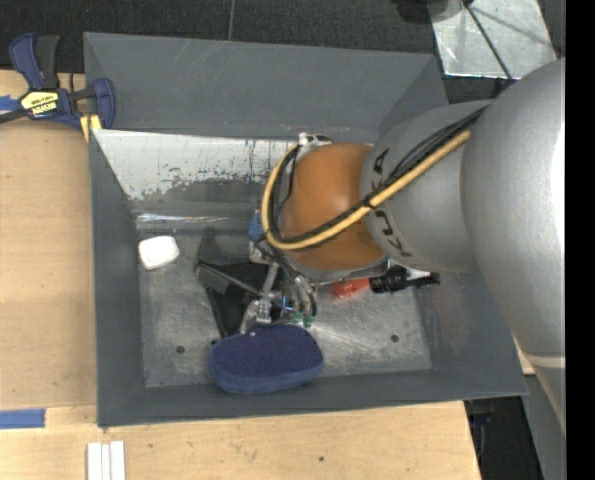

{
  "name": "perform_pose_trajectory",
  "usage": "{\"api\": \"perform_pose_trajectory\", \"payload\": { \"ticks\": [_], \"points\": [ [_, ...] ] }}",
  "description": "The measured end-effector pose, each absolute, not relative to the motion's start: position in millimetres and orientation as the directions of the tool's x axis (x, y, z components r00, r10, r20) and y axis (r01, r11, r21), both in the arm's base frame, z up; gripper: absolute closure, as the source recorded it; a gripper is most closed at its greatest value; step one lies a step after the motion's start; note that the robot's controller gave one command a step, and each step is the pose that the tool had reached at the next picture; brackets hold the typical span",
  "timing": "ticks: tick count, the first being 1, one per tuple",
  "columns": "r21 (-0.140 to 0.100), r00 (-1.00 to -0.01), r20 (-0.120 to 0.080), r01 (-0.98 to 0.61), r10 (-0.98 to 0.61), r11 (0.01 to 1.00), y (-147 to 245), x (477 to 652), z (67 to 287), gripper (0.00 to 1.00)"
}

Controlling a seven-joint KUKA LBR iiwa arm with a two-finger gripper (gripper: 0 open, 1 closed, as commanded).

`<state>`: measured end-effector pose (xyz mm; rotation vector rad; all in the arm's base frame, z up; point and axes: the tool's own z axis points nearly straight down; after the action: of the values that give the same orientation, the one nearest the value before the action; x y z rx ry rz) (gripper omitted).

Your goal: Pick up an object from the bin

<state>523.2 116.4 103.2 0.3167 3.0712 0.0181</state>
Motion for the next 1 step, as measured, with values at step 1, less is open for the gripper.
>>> {"api": "perform_pose_trajectory", "payload": {
  "ticks": [1],
  "points": [
    [-0.002, -0.962, -0.044, -0.269, -0.269, 0.963, 191.9, 507.3, 80.7, 0.00]
  ]
}}
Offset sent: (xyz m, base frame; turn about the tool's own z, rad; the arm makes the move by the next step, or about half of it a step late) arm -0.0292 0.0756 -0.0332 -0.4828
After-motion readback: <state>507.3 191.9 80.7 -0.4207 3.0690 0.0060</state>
